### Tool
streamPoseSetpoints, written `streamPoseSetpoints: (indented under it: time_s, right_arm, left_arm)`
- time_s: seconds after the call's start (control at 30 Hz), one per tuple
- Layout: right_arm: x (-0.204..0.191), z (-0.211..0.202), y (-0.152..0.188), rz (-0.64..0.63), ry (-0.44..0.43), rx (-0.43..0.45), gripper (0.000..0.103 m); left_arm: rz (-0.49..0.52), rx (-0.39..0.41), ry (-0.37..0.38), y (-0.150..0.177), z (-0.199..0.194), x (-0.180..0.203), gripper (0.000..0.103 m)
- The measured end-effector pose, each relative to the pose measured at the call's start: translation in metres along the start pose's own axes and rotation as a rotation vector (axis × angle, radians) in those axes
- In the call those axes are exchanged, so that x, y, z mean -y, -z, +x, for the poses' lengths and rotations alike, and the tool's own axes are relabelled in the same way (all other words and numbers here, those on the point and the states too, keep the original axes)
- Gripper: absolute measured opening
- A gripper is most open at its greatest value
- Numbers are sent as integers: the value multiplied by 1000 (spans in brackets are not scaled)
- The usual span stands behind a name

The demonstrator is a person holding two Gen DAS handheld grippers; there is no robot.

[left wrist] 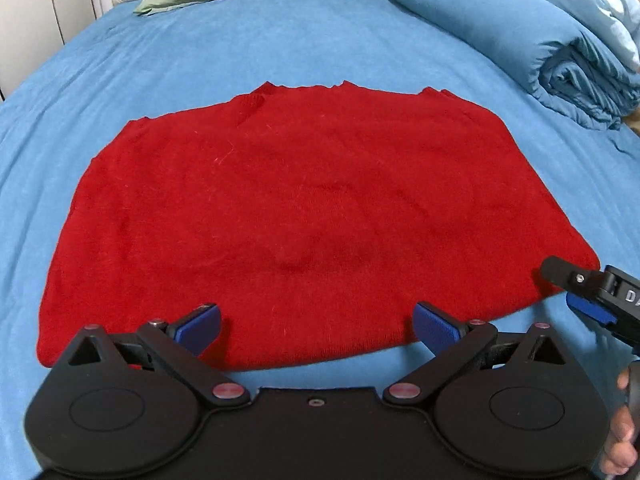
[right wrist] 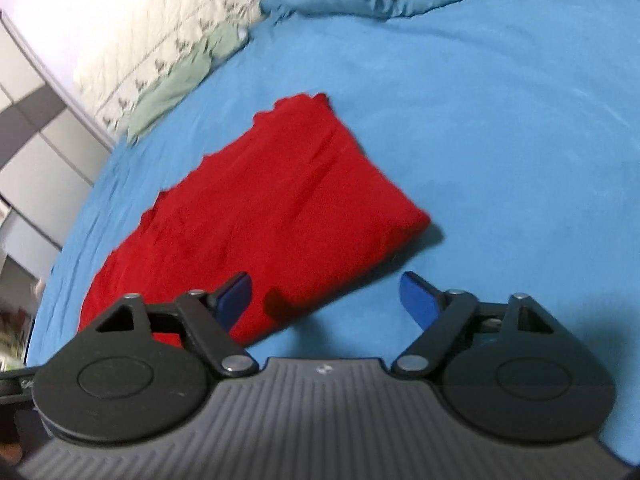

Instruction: Fold small clothes

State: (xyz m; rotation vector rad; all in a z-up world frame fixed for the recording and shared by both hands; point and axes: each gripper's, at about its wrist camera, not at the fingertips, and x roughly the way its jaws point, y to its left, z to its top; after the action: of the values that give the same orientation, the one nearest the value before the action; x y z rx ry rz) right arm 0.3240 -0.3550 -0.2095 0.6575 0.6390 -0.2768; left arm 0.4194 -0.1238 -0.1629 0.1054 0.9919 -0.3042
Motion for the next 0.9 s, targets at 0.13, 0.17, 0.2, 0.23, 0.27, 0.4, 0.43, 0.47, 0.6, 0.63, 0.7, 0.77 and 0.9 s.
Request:
streamPoseSetpoints:
  time_s: [0.13, 0.17, 0.2, 0.23, 0.27, 0.4, 0.43, 0.47, 0.6, 0.63, 0.7, 0.77, 0.9]
  right_arm:
    - [9, 11, -8, 42, 18, 57, 77]
    - [13, 13, -9, 65, 17, 64, 76]
    - [16, 15, -10, 87, 15, 71, 75]
    - [16, 16, -11, 100, 14, 77, 74]
    - [16, 18, -11, 100, 14, 80, 74]
    - [11, 20, -13, 77, 2, 73, 73]
    - [10, 21, -14, 73, -2, 68, 73]
    - [11, 21, -14, 71, -1, 64, 73]
    - [10, 26, -15, 52, 1, 66, 70]
    - [8, 27, -15, 36, 7, 66, 68]
    - [4, 30, -14, 7, 23, 67, 61]
    - [0, 32, -15, -15, 37, 61, 46]
    - [-14, 27, -21, -42, 58, 60, 23]
  left_arm:
    - [-20, 7, -3, -7, 6, -3, 103]
    - [-21, 10, -8, -10, 8, -4, 103]
    - [-23, 15, -17, -13, 12, -5, 103]
    - [-24, 19, -26, -17, 17, -6, 103]
    - [-26, 25, -37, -19, 18, -7, 103]
    - [-49, 36, -87, -33, 34, -18, 103]
    - [-60, 40, -83, -36, 38, -23, 103]
    - [-72, 44, -81, -37, 40, -28, 103]
    - [-123, 69, -95, -41, 43, -43, 103]
    - [-137, 78, -101, -41, 44, -46, 102]
    - [-148, 79, -106, -41, 48, -48, 102]
    - [-145, 62, -106, -41, 55, -47, 103]
    - [-112, 66, -119, -39, 60, -43, 103]
